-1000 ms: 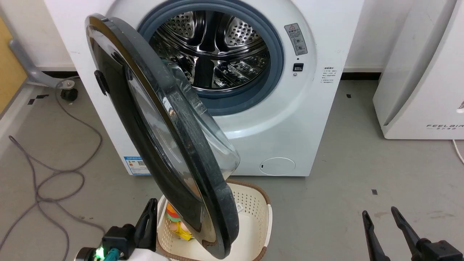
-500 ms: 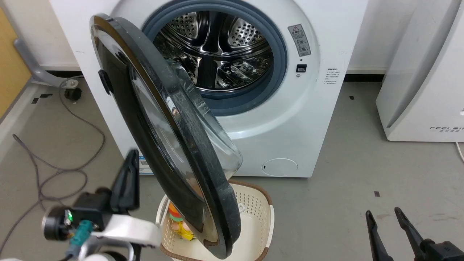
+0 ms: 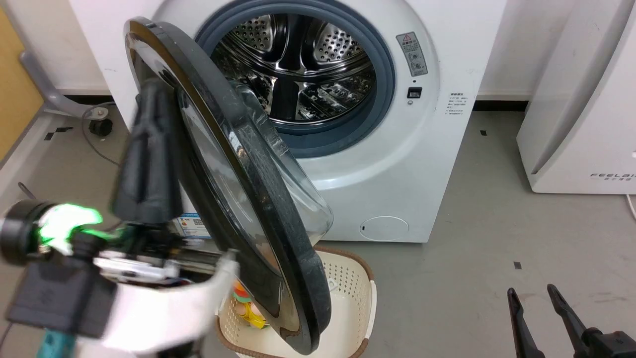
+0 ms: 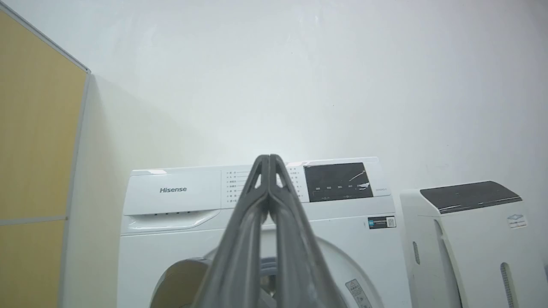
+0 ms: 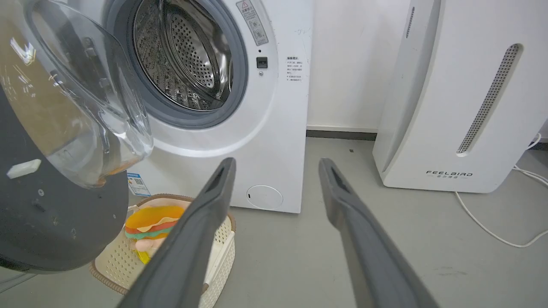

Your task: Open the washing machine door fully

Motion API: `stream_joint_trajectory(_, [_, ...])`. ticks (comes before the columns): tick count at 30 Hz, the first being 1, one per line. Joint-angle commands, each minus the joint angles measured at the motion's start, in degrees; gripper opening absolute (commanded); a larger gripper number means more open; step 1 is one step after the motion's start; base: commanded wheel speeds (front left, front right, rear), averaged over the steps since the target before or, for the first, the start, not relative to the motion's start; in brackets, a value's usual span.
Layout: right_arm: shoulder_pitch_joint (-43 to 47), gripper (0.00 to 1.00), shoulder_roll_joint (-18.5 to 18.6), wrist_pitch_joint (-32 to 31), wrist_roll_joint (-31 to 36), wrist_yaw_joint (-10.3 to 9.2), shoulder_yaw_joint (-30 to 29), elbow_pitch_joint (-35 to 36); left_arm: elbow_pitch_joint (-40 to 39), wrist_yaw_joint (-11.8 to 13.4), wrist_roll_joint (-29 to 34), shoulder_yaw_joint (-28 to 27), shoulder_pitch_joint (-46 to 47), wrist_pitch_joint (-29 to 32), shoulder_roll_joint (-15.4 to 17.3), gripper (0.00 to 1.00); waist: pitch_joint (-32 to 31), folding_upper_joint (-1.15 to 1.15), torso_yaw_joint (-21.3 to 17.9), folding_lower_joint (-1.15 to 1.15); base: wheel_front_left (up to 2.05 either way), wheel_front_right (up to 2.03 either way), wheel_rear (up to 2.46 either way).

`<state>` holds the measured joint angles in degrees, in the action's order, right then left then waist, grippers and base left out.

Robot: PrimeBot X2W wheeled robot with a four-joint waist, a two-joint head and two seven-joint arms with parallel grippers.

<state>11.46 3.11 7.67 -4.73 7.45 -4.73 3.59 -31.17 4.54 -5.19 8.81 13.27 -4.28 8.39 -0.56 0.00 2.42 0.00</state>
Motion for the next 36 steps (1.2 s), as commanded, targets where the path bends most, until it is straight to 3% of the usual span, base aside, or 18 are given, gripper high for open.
stream_joint_trajectory(1, [-0.1,1.0,-0.2,0.3,-0.4,0.03,-0.1,-0.1,-1.2,-1.0,-0.3,2.4,1.4,-0.4,-1.0,0.0,0.0,0.0,0.1,0.0,0.0,0.0,0.0])
stream_joint_trajectory(14, [0.1,1.0,-0.2,0.2,-0.7,0.03,-0.1,-0.3,2.9,-6.2,-3.9,23.2,-1.3,4.5,-4.2,0.0,-0.3,0.0,0.1,0.0,0.0,0.0,0.0])
stream_joint_trajectory(24, [0.1,1.0,-0.2,-0.1,-0.6,0.03,-0.2,-0.6,12.1,-9.9,-7.0,35.6,-10.4,9.5,-0.6,0.0,-0.1,0.0,0.6,0.0,0.0,0.0,0.0])
stream_joint_trajectory(28, [-0.1,1.0,-0.2,-0.2,-0.7,0.03,-0.1,-0.7,16.8,-9.3,-7.6,36.0,-12.1,9.9,0.2,0.0,0.1,0.0,0.6,0.0,0.0,0.0,0.0])
stream_joint_trajectory(36, [-0.1,1.0,-0.2,-0.2,-0.7,0.03,0.0,-0.9,26.7,-3.3,-7.7,29.5,-9.5,6.3,-1.6,0.0,0.2,0.0,0.3,0.0,0.0,0.0,0.0])
